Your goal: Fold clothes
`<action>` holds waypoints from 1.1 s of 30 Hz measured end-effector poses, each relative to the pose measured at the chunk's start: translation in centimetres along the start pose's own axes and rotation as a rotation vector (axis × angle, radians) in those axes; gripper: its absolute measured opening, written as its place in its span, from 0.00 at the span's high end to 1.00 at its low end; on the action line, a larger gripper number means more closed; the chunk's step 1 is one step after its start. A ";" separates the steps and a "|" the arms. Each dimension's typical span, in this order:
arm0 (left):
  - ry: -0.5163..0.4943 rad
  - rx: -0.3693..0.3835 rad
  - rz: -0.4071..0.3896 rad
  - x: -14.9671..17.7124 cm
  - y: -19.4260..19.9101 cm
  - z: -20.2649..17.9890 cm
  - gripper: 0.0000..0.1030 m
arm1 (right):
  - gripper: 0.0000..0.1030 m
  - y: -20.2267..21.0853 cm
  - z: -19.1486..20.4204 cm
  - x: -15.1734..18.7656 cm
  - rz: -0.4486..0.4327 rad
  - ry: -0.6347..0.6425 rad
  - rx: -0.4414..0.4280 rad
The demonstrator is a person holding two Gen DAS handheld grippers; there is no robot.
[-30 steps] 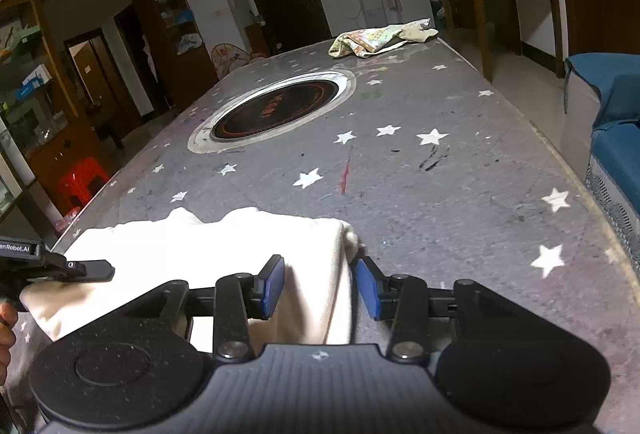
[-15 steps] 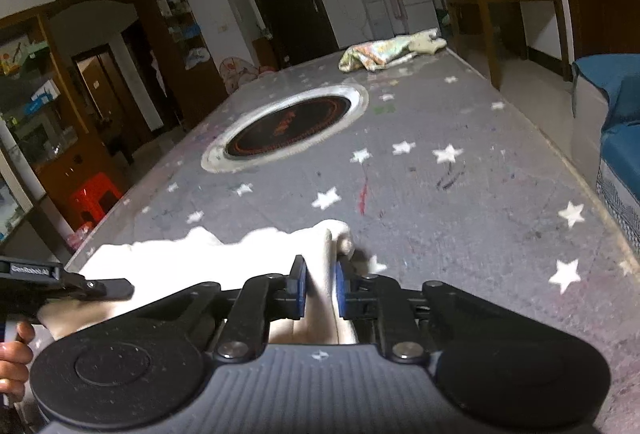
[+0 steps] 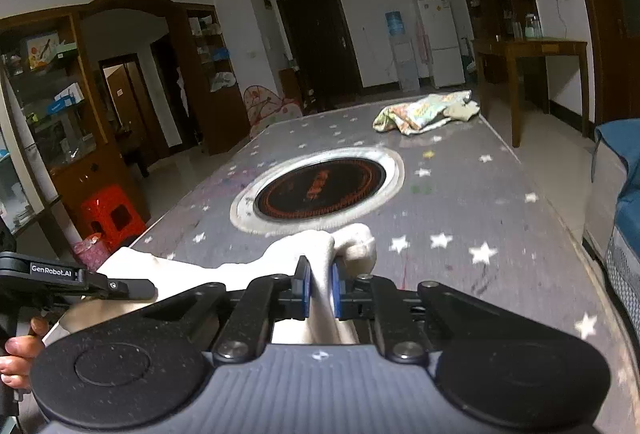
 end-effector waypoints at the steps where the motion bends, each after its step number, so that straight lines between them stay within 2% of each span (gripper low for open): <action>1: -0.008 0.002 -0.004 -0.5 -0.4 -0.1 0.84 | 0.91 -0.4 0.0 -0.4 -0.004 0.001 0.001; 8: -0.058 0.017 -0.013 -2.9 -3.0 -1.3 0.83 | 0.91 -2.4 -0.5 -2.5 -0.042 0.011 0.009; 14: -0.083 0.037 0.007 -3.5 -5.7 -3.0 0.83 | 0.91 -3.1 -1.6 -4.2 -0.072 0.026 0.044; 23: -0.113 0.098 0.038 -2.3 -9.5 -6.6 0.83 | 0.92 -1.9 -5.1 -5.5 -0.094 0.036 0.139; 33: -0.146 0.127 0.095 -0.1 -14.0 -9.9 0.83 | 0.92 -2.4 -9.9 -6.0 -0.091 0.031 0.260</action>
Point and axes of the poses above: each gripper's, at about its wrist camera, not at the fingertips, and y roughly against the way its jaws point, z to its left, x to its underside, the point moved 1 cm from there along -y, roughly the way its jaws point, and after that the axes turned 13 degrees about -z, right-handed, at the moved point
